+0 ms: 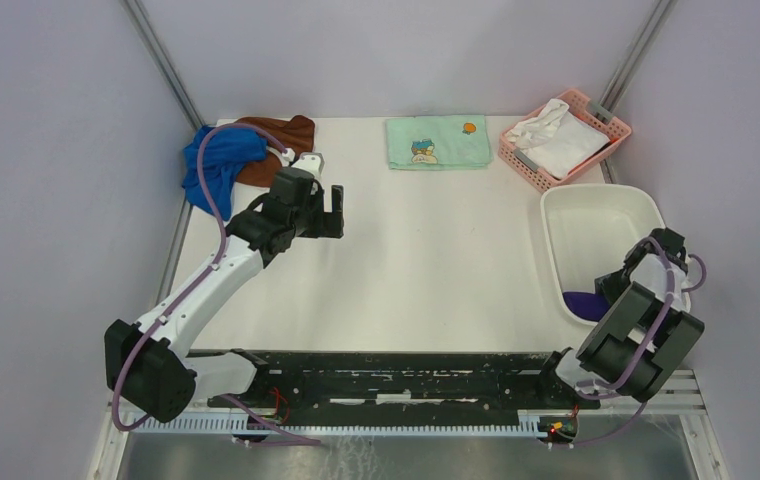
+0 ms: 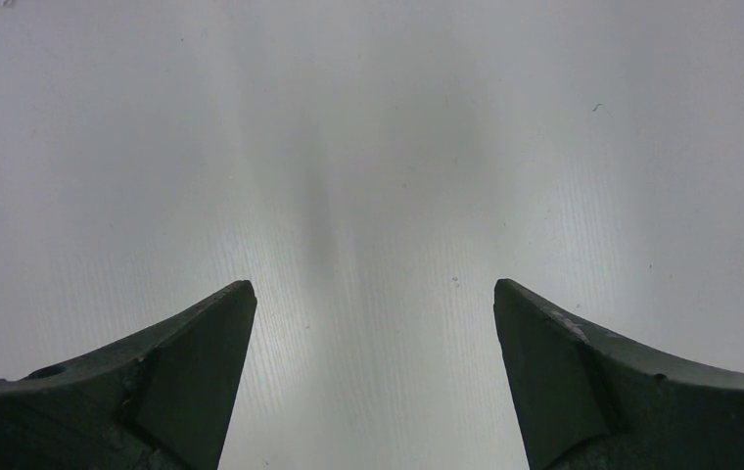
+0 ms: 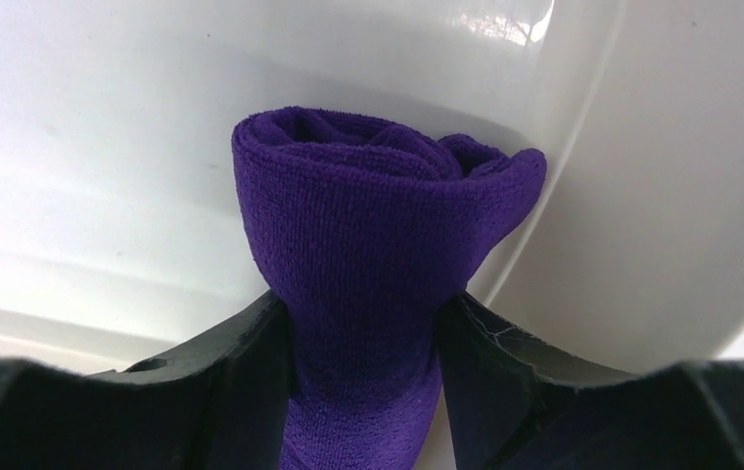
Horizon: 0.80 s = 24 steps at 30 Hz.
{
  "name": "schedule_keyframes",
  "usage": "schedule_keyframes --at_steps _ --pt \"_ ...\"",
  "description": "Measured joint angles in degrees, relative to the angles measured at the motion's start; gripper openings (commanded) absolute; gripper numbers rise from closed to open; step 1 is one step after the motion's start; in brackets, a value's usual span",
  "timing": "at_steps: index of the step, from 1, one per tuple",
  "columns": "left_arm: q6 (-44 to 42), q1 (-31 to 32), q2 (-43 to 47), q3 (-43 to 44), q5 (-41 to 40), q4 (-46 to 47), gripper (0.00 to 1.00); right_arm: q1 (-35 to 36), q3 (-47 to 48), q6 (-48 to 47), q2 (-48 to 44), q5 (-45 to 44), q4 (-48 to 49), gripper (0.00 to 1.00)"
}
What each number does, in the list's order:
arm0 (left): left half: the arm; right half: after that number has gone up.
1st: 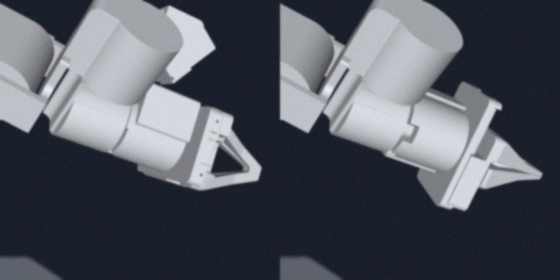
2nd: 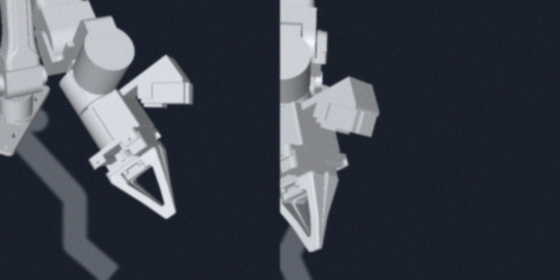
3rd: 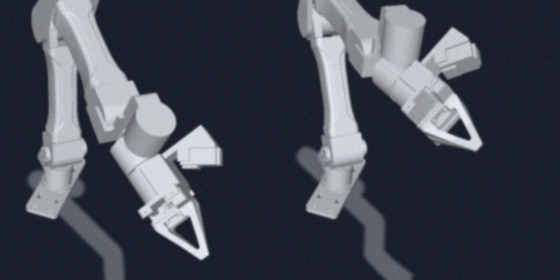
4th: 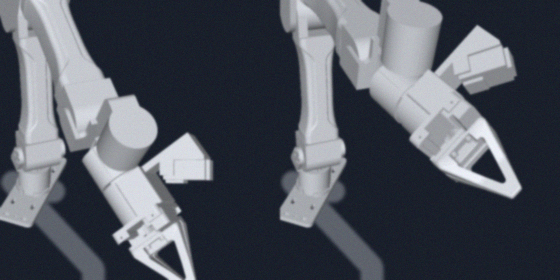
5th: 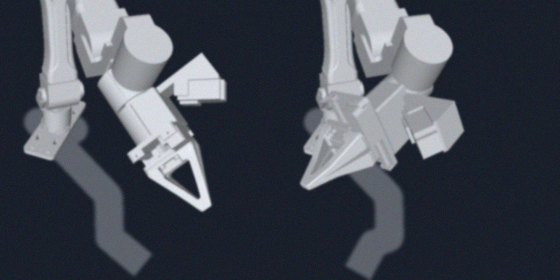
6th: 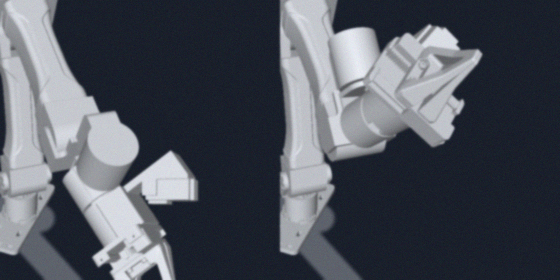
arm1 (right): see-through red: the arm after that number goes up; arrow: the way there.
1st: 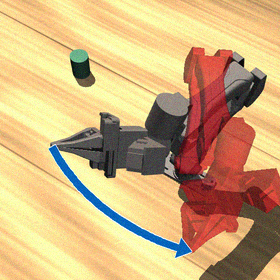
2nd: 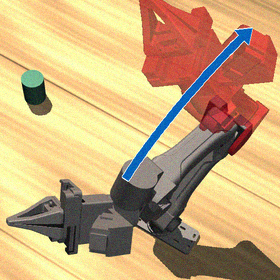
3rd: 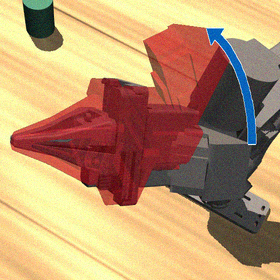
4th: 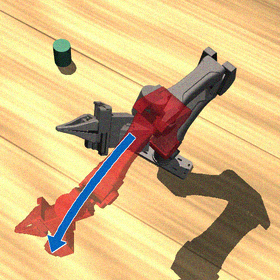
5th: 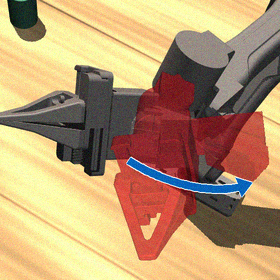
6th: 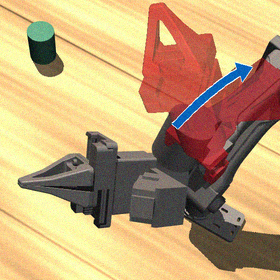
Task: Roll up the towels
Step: Place the towel in the bin.
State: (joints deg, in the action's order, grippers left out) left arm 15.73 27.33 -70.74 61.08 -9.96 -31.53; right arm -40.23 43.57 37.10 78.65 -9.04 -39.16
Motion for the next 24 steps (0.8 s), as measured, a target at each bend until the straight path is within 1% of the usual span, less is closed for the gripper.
schedule_keyframes --at_steps 9,12,24 --pt "0.0 0.0 0.0 -0.1 0.0 0.0 0.98 0.0 -2.6 2.1 -6.5 -2.5 -0.5 0.63" --pt "0.0 0.0 0.0 -0.1 0.0 0.0 0.98 0.0 -3.1 2.8 -6.8 -3.5 -0.5 0.64" --pt "0.0 0.0 0.0 -0.1 0.0 0.0 0.98 0.0 -3.8 3.1 -6.8 -4.0 -0.8 0.74"
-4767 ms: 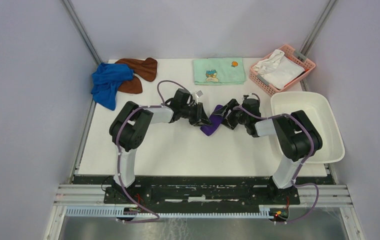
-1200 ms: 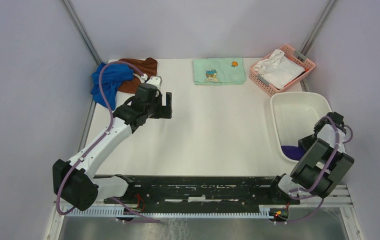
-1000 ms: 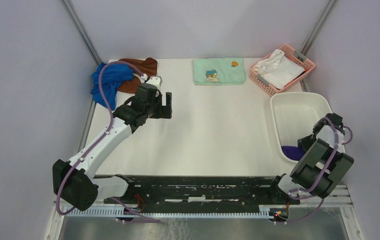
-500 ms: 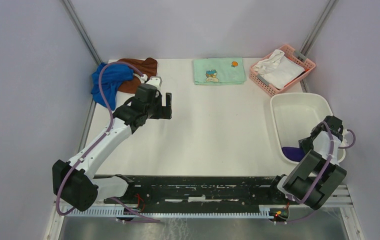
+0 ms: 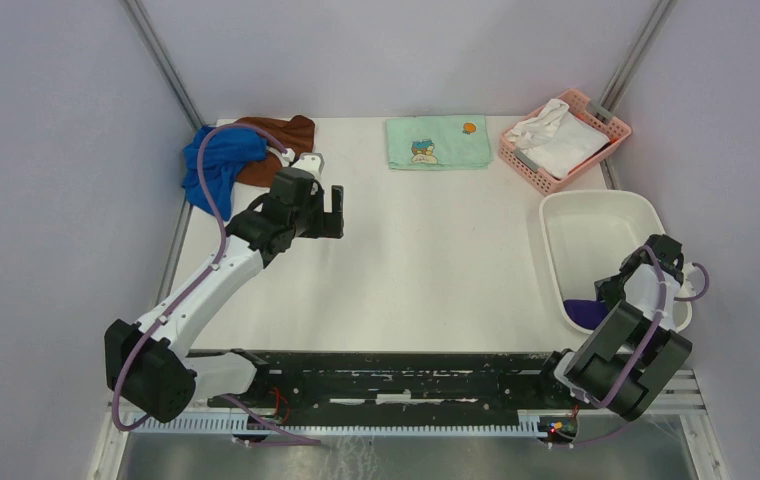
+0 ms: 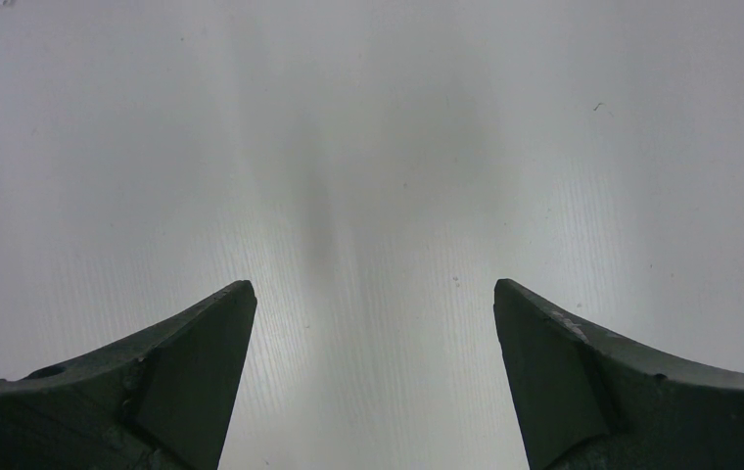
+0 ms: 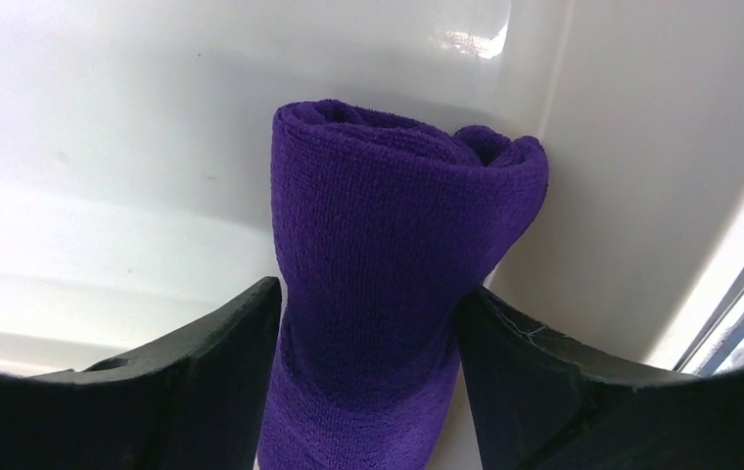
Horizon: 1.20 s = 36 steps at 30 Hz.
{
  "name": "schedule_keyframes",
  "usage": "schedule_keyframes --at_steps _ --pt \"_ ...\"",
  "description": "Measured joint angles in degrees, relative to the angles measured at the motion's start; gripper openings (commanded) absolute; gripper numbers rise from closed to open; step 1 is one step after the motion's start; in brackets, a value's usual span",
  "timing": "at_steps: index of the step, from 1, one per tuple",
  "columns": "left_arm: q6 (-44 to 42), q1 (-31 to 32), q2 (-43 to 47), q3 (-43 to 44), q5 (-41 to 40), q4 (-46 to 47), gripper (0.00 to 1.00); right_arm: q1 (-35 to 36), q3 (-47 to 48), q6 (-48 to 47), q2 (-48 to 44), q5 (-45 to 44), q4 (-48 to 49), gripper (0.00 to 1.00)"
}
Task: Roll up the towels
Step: Place the towel in the bin, then pick up the towel at the corner of the board.
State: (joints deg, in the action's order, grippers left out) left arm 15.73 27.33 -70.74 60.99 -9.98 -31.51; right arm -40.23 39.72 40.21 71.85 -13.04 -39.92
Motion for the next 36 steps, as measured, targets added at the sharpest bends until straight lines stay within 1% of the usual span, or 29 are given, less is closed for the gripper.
schedule_keyframes --at_steps 10,15,21,26,30,36 --pt "0.0 0.0 0.0 0.0 0.0 0.0 0.98 0.0 0.7 0.0 -4.9 0.3 -3.3 0.84" --pt "0.0 0.0 0.0 0.0 0.0 0.0 0.98 0.0 2.3 0.0 -7.6 0.5 -6.0 0.87" --pt "0.0 0.0 0.0 0.0 -0.3 0.0 0.98 0.0 5.2 -0.2 -13.5 1.2 -10.0 0.92" --pt "0.0 0.0 0.0 0.0 -0.7 0.0 0.99 1.7 8.8 -0.9 -18.0 6.6 -10.2 0.96" --pt "0.0 -1.0 0.0 -0.1 -1.9 0.2 0.99 6.0 10.7 -2.3 -18.8 13.1 -7.7 0.98" --pt "0.5 -8.7 -2.7 0.7 -1.9 0.8 0.99 13.4 14.1 -5.7 -15.7 22.8 -2.1 0.99"
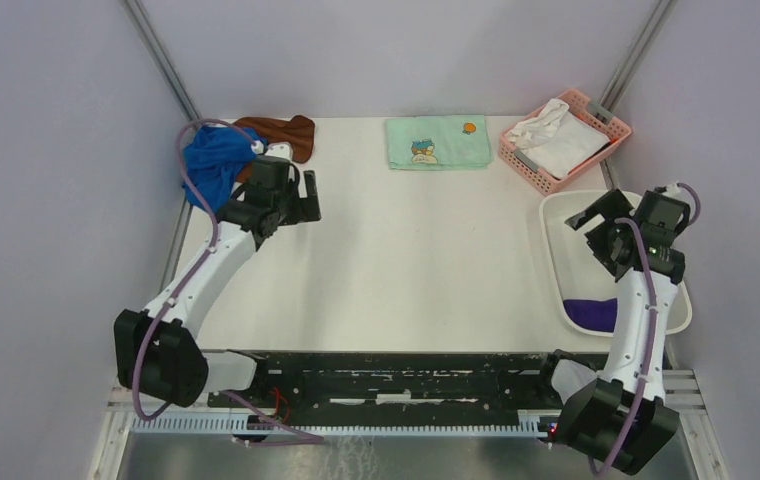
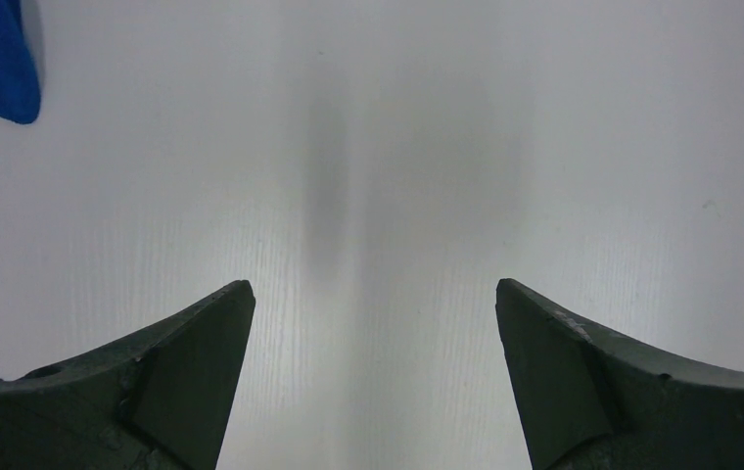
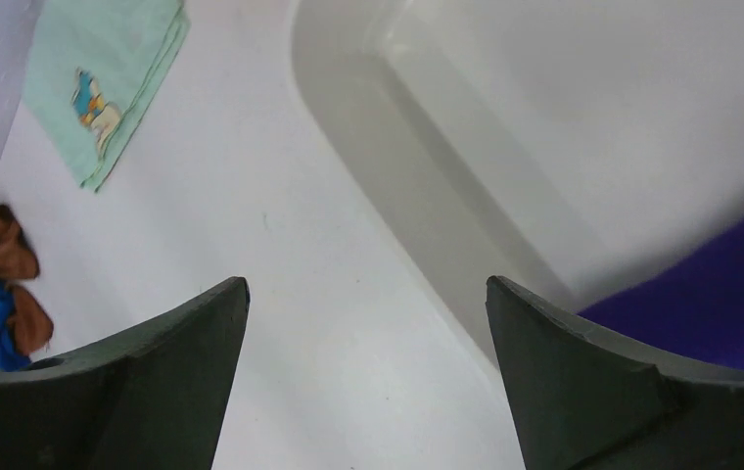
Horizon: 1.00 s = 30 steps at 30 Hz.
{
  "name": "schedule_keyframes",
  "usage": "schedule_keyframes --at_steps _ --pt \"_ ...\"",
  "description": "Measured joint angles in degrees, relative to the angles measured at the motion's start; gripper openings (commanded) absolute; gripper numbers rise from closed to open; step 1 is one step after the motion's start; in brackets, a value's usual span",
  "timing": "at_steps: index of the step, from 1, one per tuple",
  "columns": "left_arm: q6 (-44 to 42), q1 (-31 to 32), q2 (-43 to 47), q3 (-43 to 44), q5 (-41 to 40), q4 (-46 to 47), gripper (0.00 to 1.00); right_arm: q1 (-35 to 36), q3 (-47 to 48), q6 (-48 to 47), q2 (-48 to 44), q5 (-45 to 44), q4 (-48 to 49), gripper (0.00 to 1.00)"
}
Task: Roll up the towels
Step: Pick up the towel at the corner of the board.
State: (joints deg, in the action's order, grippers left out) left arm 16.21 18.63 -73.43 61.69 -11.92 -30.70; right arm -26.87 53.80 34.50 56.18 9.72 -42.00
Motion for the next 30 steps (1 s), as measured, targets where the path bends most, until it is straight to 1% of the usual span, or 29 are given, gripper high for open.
schedule_keyframes --at_steps 4,7,11,13,17,21,23,25,27,30 --pt "2.7 -8.6 -5.7 2.3 2.1 1.6 0.98 4.7 0.1 -1.9 2.5 5.5 3.2 0.99" --pt "4.0 -14.9 -11.5 5.4 2.5 3.0 0.96 8.9 0.1 -3.1 4.6 9.0 5.0 0.99" --pt "4.5 -22.6 -21.4 11.9 1.7 4.6 0.93 13.8 0.1 -4.9 6.8 13.4 7.1 0.99" --pt "4.5 -25.3 -26.1 15.1 0.4 5.1 0.93 16.1 0.1 -5.8 7.6 15.1 8.0 0.99" --pt "3.7 -28.7 -35.1 22.7 -2.9 6.0 0.92 19.0 0.4 -7.1 8.8 17.7 8.7 0.99" --pt "2.7 -29.6 -42.9 29.6 -5.0 6.3 0.85 20.3 0.8 -7.9 9.8 19.2 8.8 0.99" --pt "2.2 -29.9 -46.6 32.4 -5.6 6.4 0.77 20.6 0.9 -8.3 10.2 19.6 8.8 0.99" --pt "1.7 -30.2 -49.5 34.0 -6.0 6.4 0.66 20.7 0.9 -8.5 10.4 19.8 8.8 0.99" --pt "1.1 -30.4 -51.7 34.8 -6.1 6.4 0.49 20.7 0.9 -8.7 10.4 19.8 8.8 0.99" --pt "0.0 -31.1 -54.1 35.6 -6.2 6.4 0.18 20.8 0.9 -8.9 10.4 19.8 8.8 0.99"
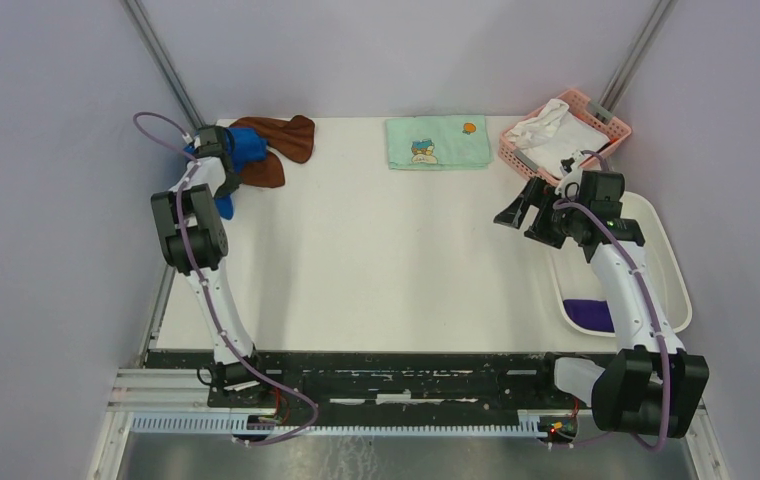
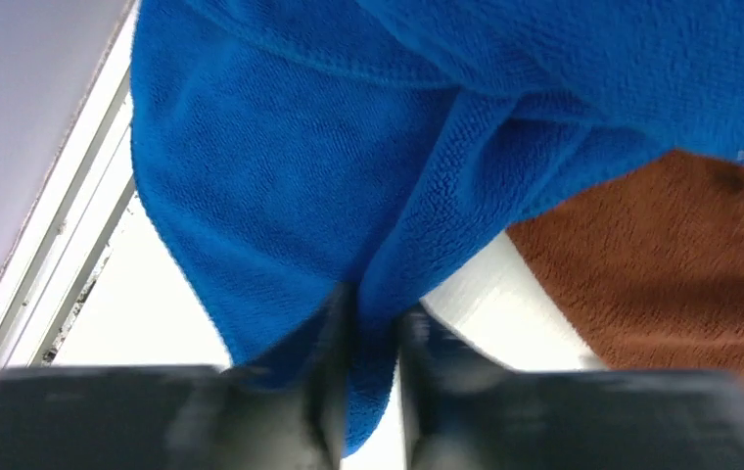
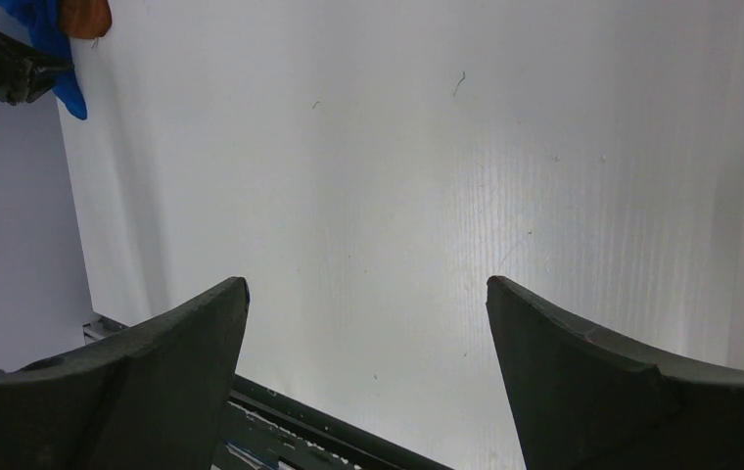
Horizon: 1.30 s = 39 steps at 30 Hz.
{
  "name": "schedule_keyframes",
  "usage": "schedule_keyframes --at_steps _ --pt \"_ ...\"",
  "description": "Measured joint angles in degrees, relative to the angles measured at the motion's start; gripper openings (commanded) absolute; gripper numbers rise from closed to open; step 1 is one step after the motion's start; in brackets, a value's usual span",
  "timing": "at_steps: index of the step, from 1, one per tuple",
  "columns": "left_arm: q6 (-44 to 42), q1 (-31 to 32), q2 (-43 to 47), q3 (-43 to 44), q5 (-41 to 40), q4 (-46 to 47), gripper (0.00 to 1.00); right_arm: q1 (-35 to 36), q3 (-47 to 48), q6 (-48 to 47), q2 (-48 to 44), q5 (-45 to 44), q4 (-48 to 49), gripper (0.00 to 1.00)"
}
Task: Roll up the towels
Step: Pick up the towel at the corner of the board, then place the towel at the center of the board.
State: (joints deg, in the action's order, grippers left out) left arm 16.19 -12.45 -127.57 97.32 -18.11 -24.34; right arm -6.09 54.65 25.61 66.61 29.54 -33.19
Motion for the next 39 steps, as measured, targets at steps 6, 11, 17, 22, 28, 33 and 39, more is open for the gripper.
schedule_keyframes --at_steps 6,11,17,22,28,33,39 --pt "-0.9 -0.8 -0.5 2.8 0.4 -0.9 0.03 0.1 0.0 0.0 0.0 0.0 0.0 0.99" --pt "-0.9 -0.4 7.5 2.6 4.1 -4.0 0.03 0.4 0.0 0.0 0.0 0.0 0.3 0.99" --pt "-0.9 10.0 27.4 5.5 6.3 -6.8 0.06 1.3 0.0 0.0 -0.1 0.3 1.3 0.99" --pt "-0.5 31.8 42.0 6.0 8.9 -4.7 0.18 3.1 0.0 0.0 -1.0 0.6 1.7 0.99" --pt "3.7 41.4 48.9 -6.3 14.9 -0.6 0.52 5.4 0.0 -0.7 -1.5 0.5 1.9 0.99" --pt "6.9 44.8 46.1 -19.0 21.6 0.7 0.75 7.2 0.0 -2.1 -1.6 -0.8 1.8 0.99" --pt "9.3 44.9 47.1 -31.1 23.2 1.0 0.77 9.9 -0.2 -3.6 -1.3 -3.5 1.2 0.98"
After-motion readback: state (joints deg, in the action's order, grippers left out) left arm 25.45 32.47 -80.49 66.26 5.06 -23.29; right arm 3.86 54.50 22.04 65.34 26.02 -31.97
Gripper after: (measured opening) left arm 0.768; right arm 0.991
